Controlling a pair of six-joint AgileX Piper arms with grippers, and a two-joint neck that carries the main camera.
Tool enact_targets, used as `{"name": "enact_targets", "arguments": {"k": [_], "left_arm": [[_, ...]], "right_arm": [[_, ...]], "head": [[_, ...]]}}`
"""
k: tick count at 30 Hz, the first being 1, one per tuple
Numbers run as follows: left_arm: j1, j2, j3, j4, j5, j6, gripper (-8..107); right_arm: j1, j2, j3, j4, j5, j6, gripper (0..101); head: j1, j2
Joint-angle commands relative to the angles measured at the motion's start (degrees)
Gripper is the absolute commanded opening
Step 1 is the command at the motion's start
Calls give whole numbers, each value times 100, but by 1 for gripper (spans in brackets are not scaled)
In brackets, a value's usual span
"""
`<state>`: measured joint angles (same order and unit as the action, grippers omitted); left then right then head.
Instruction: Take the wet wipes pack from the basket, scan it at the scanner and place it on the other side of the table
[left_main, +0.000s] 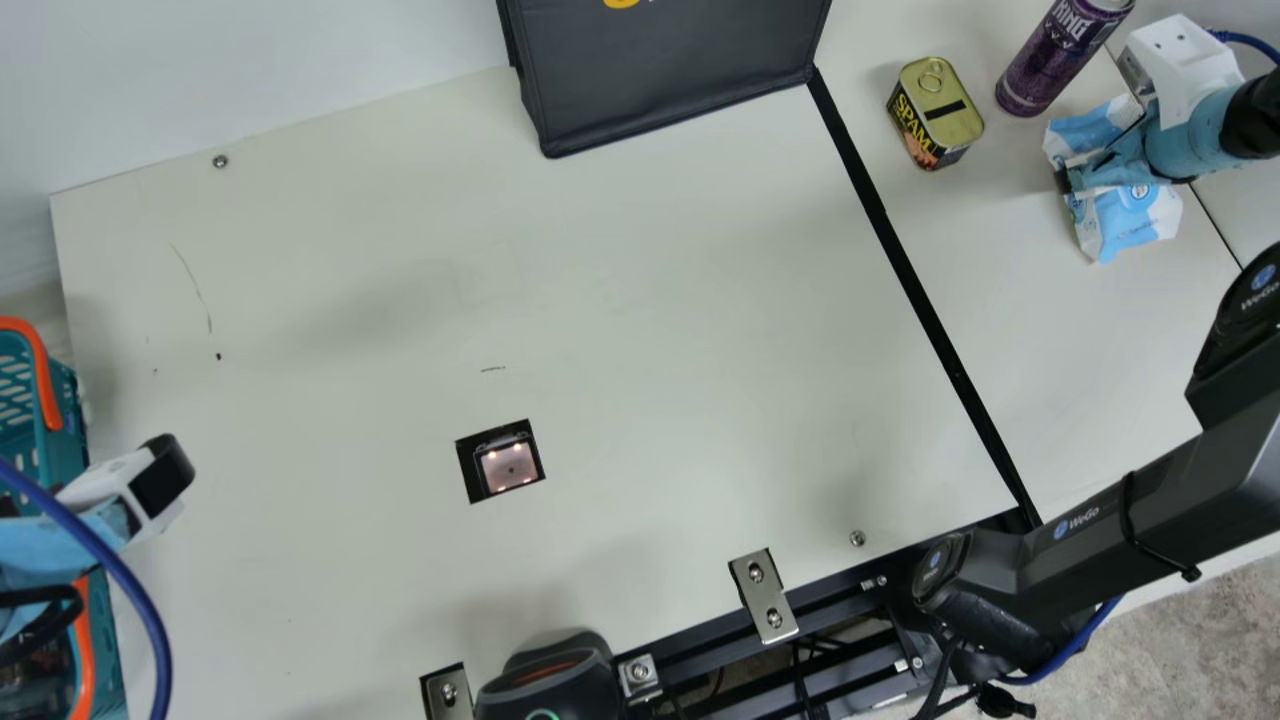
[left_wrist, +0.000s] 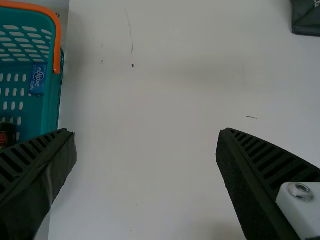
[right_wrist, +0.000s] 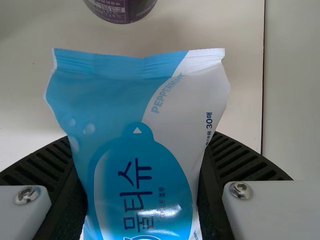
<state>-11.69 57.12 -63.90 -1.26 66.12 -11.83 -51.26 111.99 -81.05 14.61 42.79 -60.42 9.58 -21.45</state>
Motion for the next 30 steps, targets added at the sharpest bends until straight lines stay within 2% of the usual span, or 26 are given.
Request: {"name": "enact_targets", "arguments": {"k": [1,6,14,23,30], "left_arm": [[0,0,0,0,0,0,90],[0,0,0,0,0,0,90],[0,0,0,0,0,0,90],[0,0,0,0,0,0,90],[0,0,0,0,0,0,90]], "right_arm": [[3,4,11,4,-27,6,50],[17,11,36,-26,-108,26,67],[58,-96,216,-163,-446,-74,94],[188,-747,769,-292,-814,-49,95],[456,-1613,1426,-759,-1155,669,95]], "head": [[-166,-13],[-166,-13],[-166,-13],[-166,-13],[-166,-13]]}}
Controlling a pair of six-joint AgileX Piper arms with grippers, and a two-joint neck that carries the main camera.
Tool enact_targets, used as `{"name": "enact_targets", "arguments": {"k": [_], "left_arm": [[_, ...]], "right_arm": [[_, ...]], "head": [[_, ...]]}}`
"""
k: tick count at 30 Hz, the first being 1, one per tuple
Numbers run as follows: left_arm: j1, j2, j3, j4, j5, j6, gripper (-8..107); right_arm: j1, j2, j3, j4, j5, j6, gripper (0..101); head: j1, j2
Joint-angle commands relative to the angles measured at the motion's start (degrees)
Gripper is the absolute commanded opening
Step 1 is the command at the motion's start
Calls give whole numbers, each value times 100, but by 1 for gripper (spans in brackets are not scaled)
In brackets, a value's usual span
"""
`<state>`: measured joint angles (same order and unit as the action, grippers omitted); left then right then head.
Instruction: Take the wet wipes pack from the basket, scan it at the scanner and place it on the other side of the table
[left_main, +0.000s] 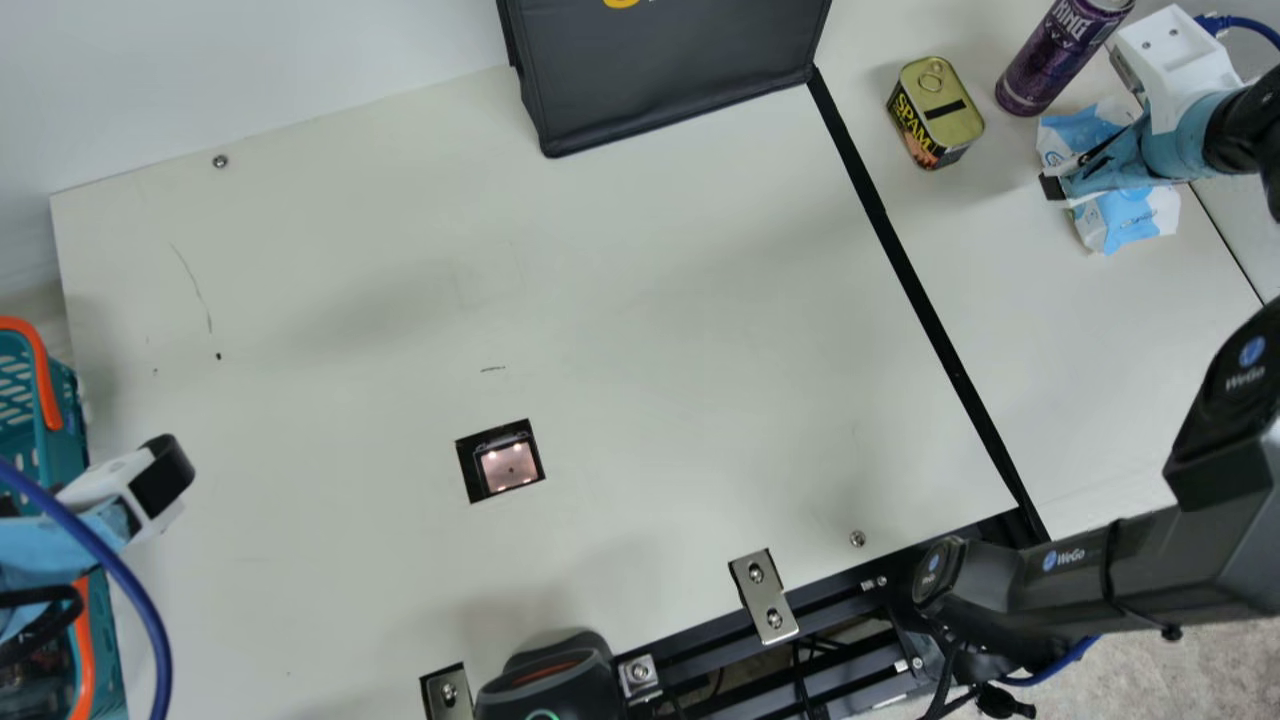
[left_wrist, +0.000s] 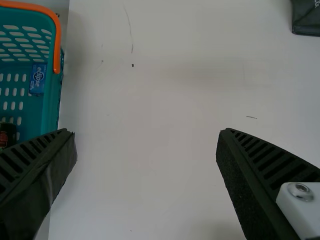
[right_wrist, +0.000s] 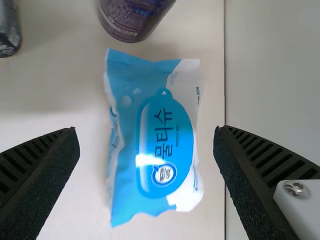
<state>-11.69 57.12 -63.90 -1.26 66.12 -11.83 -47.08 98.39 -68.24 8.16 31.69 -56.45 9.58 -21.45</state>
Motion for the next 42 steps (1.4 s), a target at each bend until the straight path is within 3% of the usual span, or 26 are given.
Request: {"name": "enact_targets", "arguments": {"k": [1,9,18,27,36,39,40,42], "left_arm": [[0,0,0,0,0,0,90],[0,0,0,0,0,0,90],[0,0,0,0,0,0,90],[0,0,0,0,0,0,90],[0,0,0,0,0,0,90],[0,0,0,0,0,0,90],[0,0,0,0,0,0,90],[0,0,0,0,0,0,90]], "right_arm": [[93,-391,240,-212,-67,438,95],[735,-1522,902,-1135,88,2041,95],[2040,-2725,1271,-1843,855,3940,95],[3469,-3630,1097,-2198,1823,5427,95],[4599,-4341,637,-2293,2655,6389,95],[4904,-4531,475,-2281,2881,6632,95],[4696,-4461,542,-2276,2767,6472,95],[4872,-4544,468,-2276,2866,6625,95]], "head": [[-166,-13],[-166,-13],[-166,-13],[-166,-13],[-166,-13],[-166,-13],[-166,-13],[-166,-13]]}}
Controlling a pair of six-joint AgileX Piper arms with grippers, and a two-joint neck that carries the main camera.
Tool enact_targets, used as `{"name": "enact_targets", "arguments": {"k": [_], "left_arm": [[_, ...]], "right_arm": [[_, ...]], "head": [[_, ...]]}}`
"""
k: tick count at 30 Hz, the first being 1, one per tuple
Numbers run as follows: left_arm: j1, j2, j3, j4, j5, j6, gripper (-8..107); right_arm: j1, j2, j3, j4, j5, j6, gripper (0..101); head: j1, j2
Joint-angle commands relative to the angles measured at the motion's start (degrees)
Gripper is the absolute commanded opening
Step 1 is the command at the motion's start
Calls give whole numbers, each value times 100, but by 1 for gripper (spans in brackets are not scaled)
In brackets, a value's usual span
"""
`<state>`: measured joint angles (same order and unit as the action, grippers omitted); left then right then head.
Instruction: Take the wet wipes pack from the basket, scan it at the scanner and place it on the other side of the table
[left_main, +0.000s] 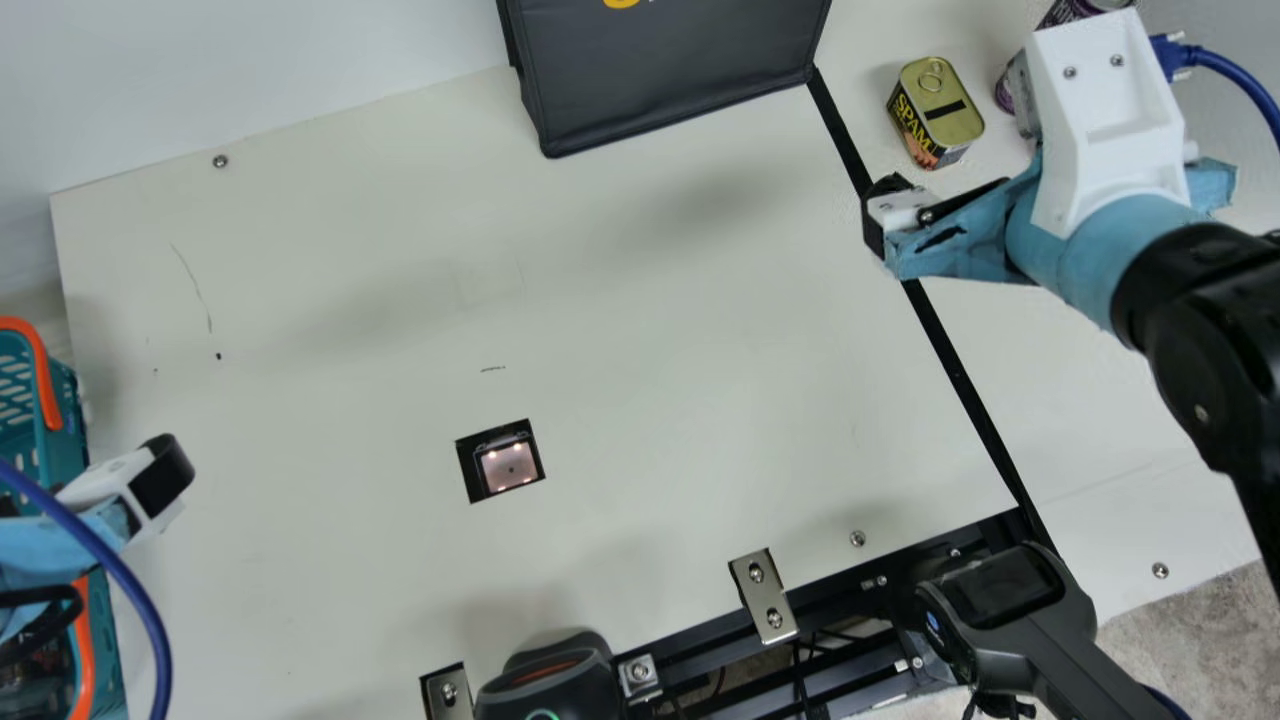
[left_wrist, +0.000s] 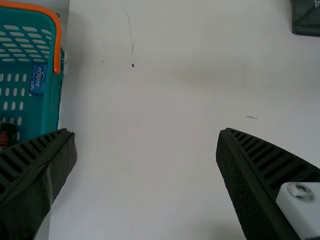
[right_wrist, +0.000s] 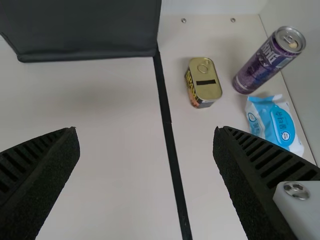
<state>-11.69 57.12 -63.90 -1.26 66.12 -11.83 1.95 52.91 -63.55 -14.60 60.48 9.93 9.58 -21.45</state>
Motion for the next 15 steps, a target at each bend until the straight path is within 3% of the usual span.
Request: {"name": "enact_targets", "arguments": {"k": [1,3,15], "left_arm": [[0,0,0,0,0,0,90],[0,0,0,0,0,0,90],[878,-1202,-439,-19,294,1029,90]], "right_arm": [[0,0,0,0,0,0,95],[10,-13,0,-9,21,-1,95],[-110,-888,-536,1188,781,-857,95]], "head": [[-166,-13],[-166,-13],[-166,1589]]}}
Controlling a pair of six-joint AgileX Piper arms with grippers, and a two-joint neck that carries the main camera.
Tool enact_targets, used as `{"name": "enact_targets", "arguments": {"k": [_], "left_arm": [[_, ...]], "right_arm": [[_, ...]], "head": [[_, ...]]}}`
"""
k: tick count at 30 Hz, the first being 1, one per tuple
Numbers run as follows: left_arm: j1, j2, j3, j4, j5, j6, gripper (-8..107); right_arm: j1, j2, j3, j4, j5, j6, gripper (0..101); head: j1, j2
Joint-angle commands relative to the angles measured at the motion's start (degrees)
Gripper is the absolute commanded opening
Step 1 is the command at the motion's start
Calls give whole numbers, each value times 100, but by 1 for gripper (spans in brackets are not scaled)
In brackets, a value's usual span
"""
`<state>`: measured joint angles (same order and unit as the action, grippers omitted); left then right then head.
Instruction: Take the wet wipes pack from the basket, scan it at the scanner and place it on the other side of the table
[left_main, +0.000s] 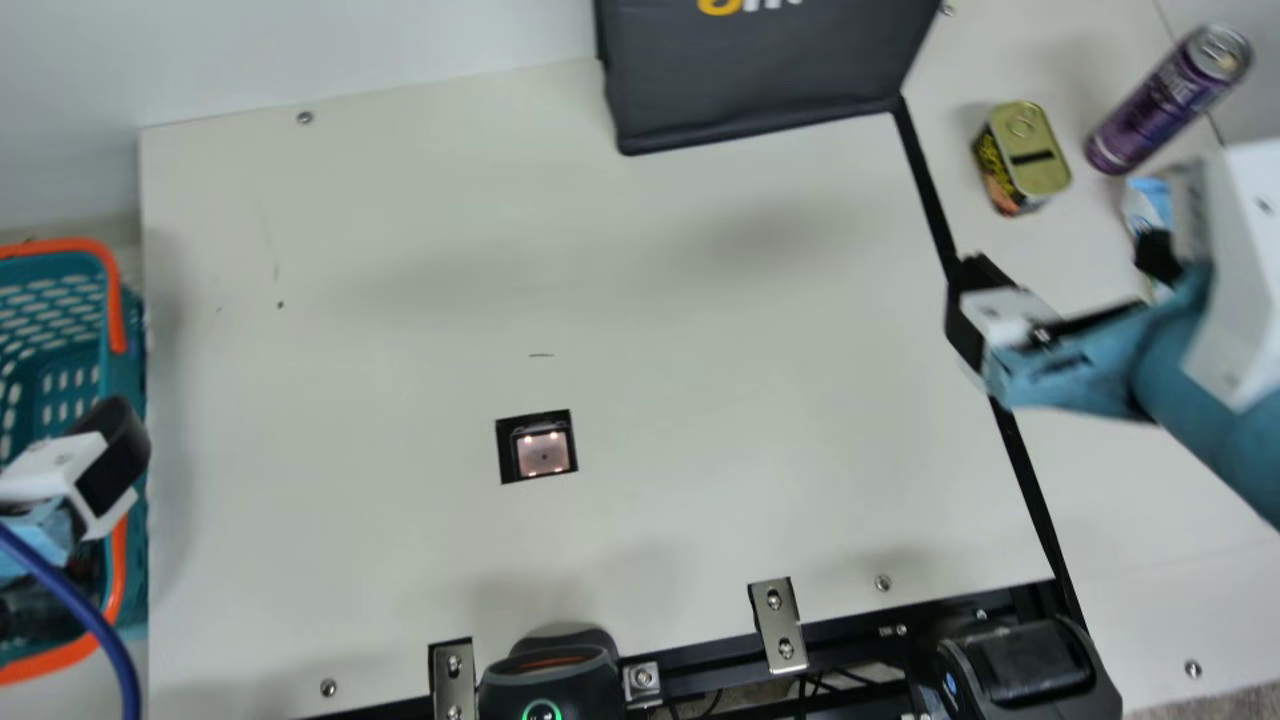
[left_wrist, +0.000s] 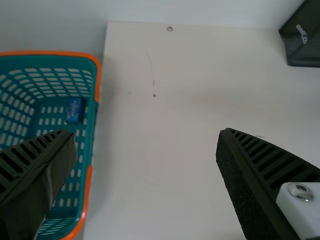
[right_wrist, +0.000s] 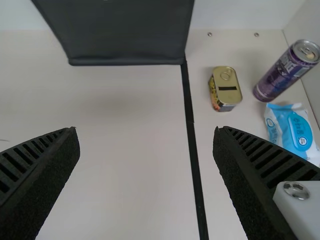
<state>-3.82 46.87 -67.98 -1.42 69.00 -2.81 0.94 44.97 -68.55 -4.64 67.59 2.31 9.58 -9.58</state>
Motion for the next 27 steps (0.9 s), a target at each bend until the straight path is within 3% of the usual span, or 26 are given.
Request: {"name": "enact_targets", "arguments": {"k": [1,27], "left_arm": [[163,-277,-68,-4,31,213,90],[216,-362,-102,8,60,281,90]], "right_arm": [[-19,-167,-81,292,133,-166,95],[-23,-284,-137,384,248,-231,95]], "head": [[-166,536],[-166,800]]}}
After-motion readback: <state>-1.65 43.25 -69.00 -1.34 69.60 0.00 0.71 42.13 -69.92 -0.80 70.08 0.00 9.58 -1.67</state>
